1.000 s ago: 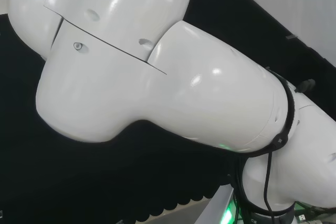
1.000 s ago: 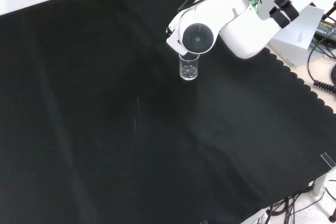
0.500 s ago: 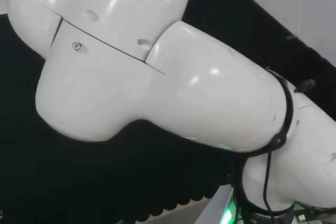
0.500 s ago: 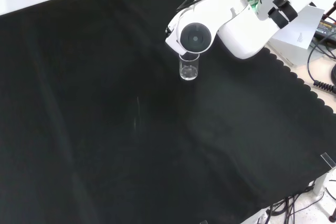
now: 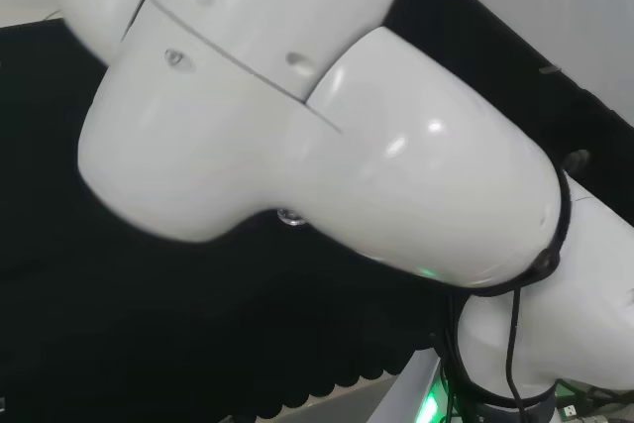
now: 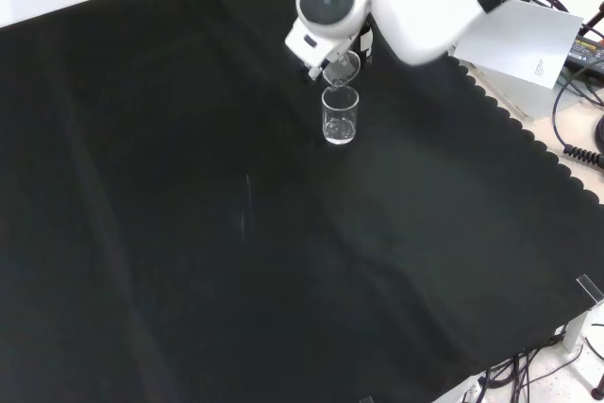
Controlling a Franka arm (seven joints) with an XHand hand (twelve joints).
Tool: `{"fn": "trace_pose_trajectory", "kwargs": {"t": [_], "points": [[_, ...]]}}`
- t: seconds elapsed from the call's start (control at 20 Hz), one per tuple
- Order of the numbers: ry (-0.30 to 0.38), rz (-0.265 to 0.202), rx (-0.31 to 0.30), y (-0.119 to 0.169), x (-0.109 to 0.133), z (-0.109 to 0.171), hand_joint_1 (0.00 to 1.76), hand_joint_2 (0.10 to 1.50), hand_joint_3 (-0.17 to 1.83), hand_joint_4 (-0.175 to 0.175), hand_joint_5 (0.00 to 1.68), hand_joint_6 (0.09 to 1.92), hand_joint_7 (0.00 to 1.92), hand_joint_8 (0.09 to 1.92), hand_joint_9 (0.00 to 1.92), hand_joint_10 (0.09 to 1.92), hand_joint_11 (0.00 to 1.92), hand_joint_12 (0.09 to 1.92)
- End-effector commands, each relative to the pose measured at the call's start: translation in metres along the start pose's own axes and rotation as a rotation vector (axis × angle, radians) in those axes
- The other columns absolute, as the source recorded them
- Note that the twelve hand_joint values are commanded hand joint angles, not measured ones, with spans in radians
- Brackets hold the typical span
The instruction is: Pour the water from the handheld beaker into the one on the table.
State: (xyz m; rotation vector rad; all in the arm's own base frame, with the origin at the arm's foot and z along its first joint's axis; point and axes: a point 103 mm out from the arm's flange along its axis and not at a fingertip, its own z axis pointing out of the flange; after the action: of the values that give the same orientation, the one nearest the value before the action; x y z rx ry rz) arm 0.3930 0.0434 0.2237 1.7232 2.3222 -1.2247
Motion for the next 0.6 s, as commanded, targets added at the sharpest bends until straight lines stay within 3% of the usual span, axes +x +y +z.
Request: {"fn": "trace_pose_trajectory", "kwargs": {"t": [0.05, 0.2, 0.4, 0.6], "points": [[0.359, -0.073, -0.302, -0.006, -0.031, 0.016, 1.20, 0.68, 0.56, -0.069, 1.37, 0.45, 1.81, 0.12, 1.90, 0.09, 1.49, 0.52], [0.449, -0.110, -0.377, -0.006, -0.041, 0.022, 1.20, 0.68, 0.56, -0.065, 1.37, 0.46, 1.80, 0.12, 1.89, 0.09, 1.49, 0.52], [0.559, -0.148, -0.459, -0.001, -0.052, 0.029, 1.18, 0.71, 0.52, -0.011, 1.34, 0.49, 1.79, 0.12, 1.87, 0.09, 1.50, 0.52], [0.672, -0.181, -0.521, 0.010, -0.061, 0.034, 1.17, 0.72, 0.51, 0.015, 1.33, 0.51, 1.77, 0.11, 1.85, 0.09, 1.51, 0.53]]}}
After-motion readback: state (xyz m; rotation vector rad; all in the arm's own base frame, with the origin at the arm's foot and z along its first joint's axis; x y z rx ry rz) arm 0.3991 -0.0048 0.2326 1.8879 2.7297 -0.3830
